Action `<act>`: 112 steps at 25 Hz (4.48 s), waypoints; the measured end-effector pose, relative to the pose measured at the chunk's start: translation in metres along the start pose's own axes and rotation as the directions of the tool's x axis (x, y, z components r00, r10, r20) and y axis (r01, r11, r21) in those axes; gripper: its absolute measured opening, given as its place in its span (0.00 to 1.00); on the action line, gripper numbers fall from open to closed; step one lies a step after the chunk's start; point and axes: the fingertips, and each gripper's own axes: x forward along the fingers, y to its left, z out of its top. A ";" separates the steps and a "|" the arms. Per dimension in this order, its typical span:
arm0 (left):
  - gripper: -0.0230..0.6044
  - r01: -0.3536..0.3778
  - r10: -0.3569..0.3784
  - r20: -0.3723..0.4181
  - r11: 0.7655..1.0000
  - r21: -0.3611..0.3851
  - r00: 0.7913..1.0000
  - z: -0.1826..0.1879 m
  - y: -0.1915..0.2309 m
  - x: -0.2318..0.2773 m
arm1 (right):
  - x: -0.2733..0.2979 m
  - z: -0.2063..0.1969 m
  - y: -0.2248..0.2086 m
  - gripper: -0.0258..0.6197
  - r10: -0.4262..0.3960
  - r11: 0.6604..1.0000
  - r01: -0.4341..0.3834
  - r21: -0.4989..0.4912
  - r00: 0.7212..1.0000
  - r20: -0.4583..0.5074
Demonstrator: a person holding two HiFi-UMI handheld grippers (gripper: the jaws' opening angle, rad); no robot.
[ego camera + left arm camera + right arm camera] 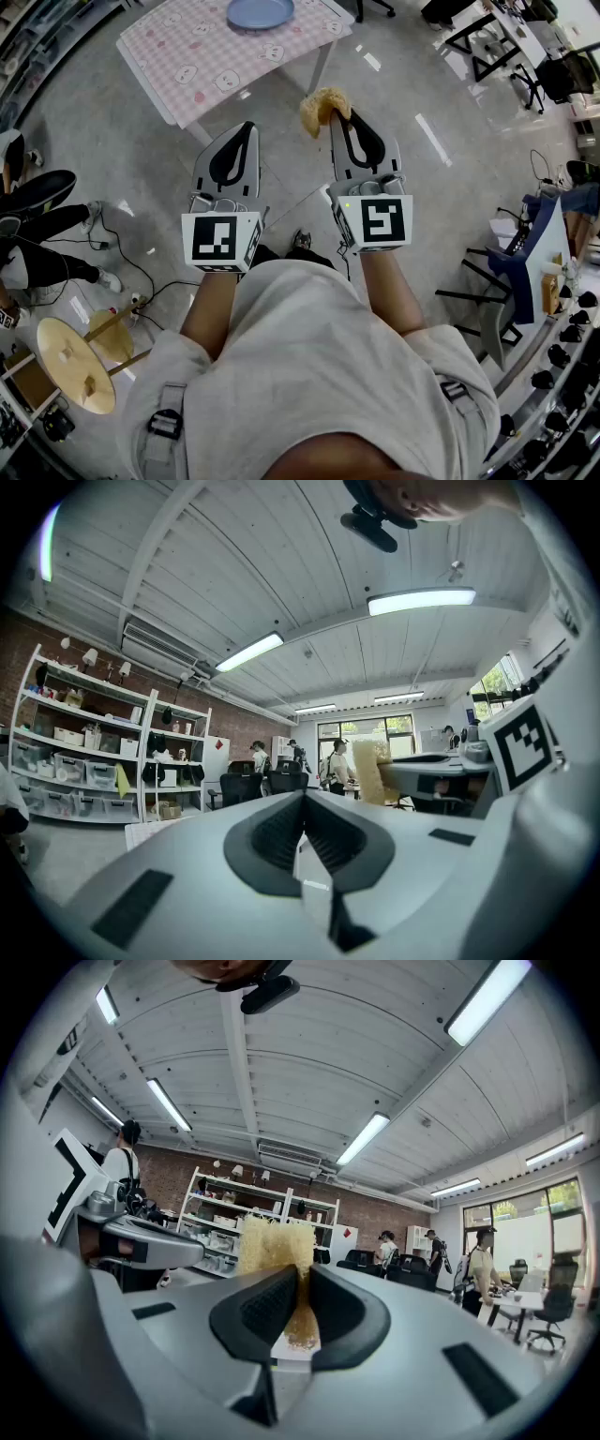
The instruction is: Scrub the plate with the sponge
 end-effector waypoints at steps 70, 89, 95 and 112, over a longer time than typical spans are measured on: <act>0.12 -0.037 0.022 -0.193 0.997 -0.070 0.981 -0.079 0.139 0.370 | 0.334 -0.140 -0.167 0.11 0.153 0.985 -0.141 0.103 0.981 -0.123; 0.13 -0.495 0.446 -0.401 0.869 -0.022 0.800 -0.131 0.228 0.498 | 0.551 -0.210 -0.219 0.11 0.608 0.789 -0.587 0.180 0.787 -0.101; 0.13 -0.589 0.465 -0.471 0.794 -0.153 0.749 -0.176 0.262 0.485 | 0.578 -0.236 -0.184 0.11 0.693 0.719 -0.667 0.195 0.707 -0.140; 0.17 -0.607 0.223 -0.672 0.679 -0.413 0.706 -0.326 0.356 0.460 | 0.644 -0.342 -0.095 0.11 0.748 0.623 -0.754 0.210 0.495 -0.443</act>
